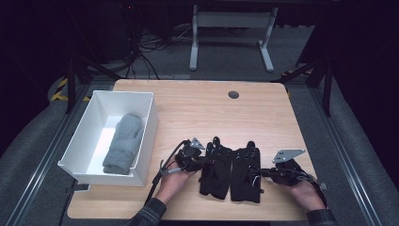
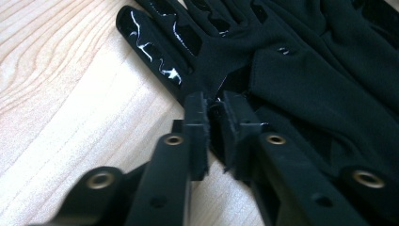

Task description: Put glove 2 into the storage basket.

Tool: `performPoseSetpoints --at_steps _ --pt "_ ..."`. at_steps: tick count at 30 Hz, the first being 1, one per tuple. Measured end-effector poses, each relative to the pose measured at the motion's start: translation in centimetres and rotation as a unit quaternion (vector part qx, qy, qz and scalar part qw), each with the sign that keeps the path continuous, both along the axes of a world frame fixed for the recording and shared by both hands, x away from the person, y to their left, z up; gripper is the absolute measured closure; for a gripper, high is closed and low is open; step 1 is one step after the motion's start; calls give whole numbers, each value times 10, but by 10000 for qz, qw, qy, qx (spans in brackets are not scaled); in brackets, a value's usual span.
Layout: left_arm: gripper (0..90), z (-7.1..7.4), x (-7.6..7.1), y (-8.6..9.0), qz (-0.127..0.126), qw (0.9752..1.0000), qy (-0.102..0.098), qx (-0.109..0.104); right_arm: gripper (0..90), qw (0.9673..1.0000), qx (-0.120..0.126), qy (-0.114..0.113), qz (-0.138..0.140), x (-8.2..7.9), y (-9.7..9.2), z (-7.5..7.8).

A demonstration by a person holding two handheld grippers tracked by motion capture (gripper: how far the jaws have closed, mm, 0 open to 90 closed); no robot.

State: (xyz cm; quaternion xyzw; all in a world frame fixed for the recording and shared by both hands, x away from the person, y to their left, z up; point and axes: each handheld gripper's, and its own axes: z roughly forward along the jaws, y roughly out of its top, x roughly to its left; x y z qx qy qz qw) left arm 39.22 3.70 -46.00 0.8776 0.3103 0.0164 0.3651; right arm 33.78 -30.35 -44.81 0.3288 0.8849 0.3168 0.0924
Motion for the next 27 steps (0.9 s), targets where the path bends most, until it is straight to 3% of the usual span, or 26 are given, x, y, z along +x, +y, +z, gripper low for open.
performPoseSetpoints --at_steps 5,9,19,27 --pt "881 4 3 3 165 9996 199 -108 899 9999 -22 42 106 -1 6 -2" --pt "884 10 6 9 168 9989 302 -310 899 9999 35 67 152 -1 9 -3" --pt "885 28 6 22 42 9967 392 -712 900 9996 58 39 292 1 23 -4" --pt "885 44 3 24 -58 9961 309 -830 900 9992 103 -1 377 4 34 -5"
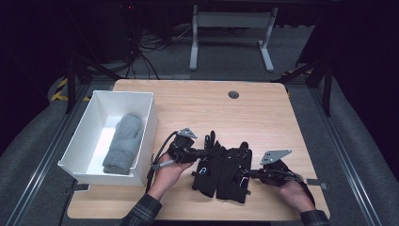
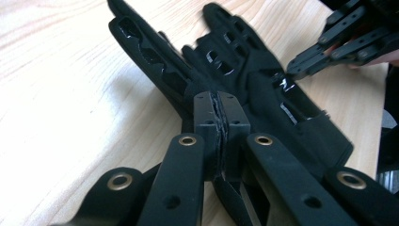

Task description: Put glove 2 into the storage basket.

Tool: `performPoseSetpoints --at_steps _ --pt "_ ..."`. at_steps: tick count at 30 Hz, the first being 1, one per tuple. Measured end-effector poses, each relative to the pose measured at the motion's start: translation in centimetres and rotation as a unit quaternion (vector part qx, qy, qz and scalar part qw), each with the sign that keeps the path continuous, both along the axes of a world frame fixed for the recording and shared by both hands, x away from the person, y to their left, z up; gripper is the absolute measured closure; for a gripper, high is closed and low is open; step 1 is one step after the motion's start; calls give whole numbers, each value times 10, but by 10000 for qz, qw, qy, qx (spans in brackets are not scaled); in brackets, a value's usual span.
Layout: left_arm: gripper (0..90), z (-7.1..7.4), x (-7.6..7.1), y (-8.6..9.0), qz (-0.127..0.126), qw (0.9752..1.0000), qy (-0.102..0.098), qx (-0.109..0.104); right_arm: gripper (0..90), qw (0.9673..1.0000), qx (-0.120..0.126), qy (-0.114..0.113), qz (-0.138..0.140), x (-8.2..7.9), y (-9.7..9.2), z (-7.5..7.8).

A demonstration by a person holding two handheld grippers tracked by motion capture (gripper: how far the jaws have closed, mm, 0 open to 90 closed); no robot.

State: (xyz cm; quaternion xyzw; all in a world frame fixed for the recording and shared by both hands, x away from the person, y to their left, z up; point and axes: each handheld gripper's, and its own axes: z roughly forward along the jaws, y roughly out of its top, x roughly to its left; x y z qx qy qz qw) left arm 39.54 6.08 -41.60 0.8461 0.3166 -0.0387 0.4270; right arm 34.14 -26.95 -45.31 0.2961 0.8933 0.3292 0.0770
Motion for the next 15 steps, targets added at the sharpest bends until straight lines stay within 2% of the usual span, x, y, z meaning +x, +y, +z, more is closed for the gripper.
performPoseSetpoints --at_steps 5,12,15 --pt "885 4 0 0 -10 9999 38 -138 900 10000 7 -42 66 3 9 0" --pt "885 14 0 -6 -102 9998 -35 -184 900 9998 36 -53 208 9 23 0" --pt "885 14 0 -11 -134 9997 -33 -207 900 9996 57 -45 277 11 30 -1"
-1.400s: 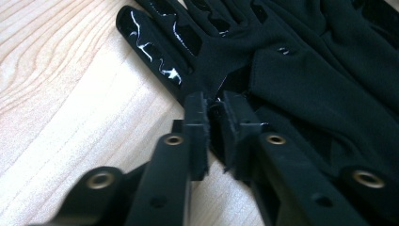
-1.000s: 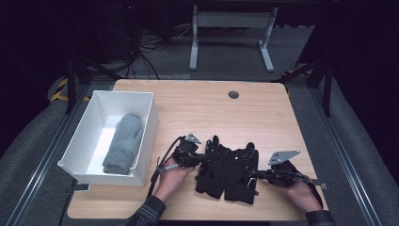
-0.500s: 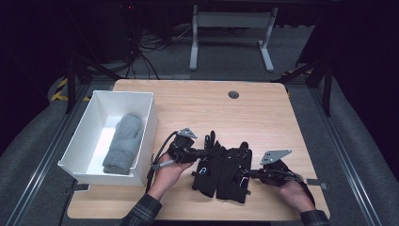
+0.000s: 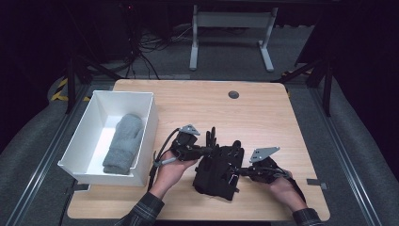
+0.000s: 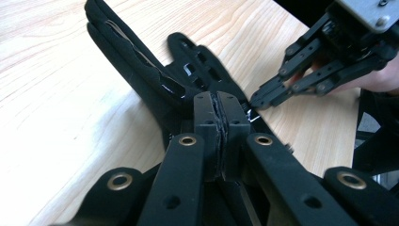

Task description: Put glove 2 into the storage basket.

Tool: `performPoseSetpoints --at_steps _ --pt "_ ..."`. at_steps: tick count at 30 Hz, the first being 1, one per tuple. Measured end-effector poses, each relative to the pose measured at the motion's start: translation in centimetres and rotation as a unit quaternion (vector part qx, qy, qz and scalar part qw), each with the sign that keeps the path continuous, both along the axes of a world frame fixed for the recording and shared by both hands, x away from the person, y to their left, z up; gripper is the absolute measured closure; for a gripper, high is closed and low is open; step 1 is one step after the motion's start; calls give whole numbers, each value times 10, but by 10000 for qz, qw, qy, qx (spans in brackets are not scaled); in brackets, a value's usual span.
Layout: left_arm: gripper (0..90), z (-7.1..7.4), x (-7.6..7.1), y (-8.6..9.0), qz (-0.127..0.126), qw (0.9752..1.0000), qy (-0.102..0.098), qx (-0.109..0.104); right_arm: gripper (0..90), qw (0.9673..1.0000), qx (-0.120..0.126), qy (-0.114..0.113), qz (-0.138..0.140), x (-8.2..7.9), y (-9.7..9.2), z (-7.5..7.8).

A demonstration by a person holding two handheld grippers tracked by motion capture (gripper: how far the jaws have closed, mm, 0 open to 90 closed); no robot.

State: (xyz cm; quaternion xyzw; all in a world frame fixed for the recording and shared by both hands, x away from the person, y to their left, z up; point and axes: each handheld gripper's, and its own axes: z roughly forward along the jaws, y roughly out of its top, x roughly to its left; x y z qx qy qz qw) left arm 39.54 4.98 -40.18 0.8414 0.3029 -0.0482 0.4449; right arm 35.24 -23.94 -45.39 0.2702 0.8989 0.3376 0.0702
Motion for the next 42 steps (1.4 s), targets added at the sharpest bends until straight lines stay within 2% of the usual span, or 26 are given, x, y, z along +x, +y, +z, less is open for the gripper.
performPoseSetpoints --at_steps 13,19,24,37,40,42 --pt "885 -7 0 -17 -208 9997 99 126 900 9999 45 -33 138 8 22 -1" --pt "885 -14 0 -25 -283 9992 135 267 900 9998 28 -48 197 11 34 -1" --pt "884 -20 1 -29 -317 9989 188 302 900 9997 7 -35 231 12 42 -1" --pt "875 -38 2 -42 -480 9967 334 556 900 9996 13 -53 282 14 53 -3" --pt "865 -38 2 -42 -503 9969 342 496 900 9996 6 -55 290 14 53 -3" --pt "817 -36 2 -40 -548 9974 338 330 900 9996 27 -60 284 14 51 -1"
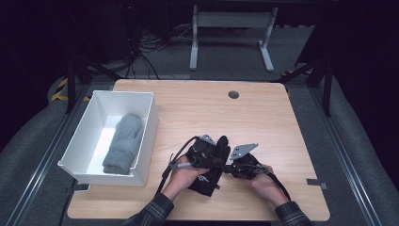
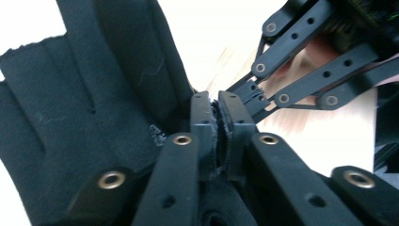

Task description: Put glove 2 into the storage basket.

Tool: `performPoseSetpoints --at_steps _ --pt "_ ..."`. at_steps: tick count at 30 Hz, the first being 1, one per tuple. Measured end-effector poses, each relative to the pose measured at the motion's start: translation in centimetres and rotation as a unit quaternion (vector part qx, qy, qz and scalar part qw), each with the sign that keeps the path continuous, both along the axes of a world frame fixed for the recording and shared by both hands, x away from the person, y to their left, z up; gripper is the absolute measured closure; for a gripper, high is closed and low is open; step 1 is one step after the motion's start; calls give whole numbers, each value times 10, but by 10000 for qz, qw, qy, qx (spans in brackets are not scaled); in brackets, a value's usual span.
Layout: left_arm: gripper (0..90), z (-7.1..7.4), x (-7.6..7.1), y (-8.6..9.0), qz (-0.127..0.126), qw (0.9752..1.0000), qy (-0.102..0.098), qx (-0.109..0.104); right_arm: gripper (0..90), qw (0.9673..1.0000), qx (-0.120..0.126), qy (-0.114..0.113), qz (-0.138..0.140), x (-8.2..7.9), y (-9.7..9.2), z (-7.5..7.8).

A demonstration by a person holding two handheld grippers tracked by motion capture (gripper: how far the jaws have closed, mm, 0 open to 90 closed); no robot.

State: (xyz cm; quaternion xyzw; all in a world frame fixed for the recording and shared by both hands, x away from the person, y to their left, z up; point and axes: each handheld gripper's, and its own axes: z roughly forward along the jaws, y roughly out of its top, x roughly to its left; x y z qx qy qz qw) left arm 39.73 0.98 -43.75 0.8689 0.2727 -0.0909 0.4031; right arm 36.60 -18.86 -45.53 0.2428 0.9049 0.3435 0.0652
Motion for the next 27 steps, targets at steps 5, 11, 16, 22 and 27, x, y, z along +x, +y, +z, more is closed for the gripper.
performPoseSetpoints --at_steps 5,11,16,22,27 --pt "797 10 -5 5 -3 9998 -177 -125 876 9995 158 -123 -251 3 -15 7" --pt "895 0 -8 -1 -69 9999 -96 84 651 9960 193 -239 -838 10 -44 10" --pt "897 -12 -16 -19 -347 9986 -22 386 481 9915 131 -335 -1248 16 -62 5" --pt "898 -11 -21 -17 -378 9968 -56 703 374 9879 34 -402 -1498 20 -69 1" --pt "898 -10 -21 -6 -359 9959 -73 832 318 9859 -20 -423 -1616 23 -71 -4"
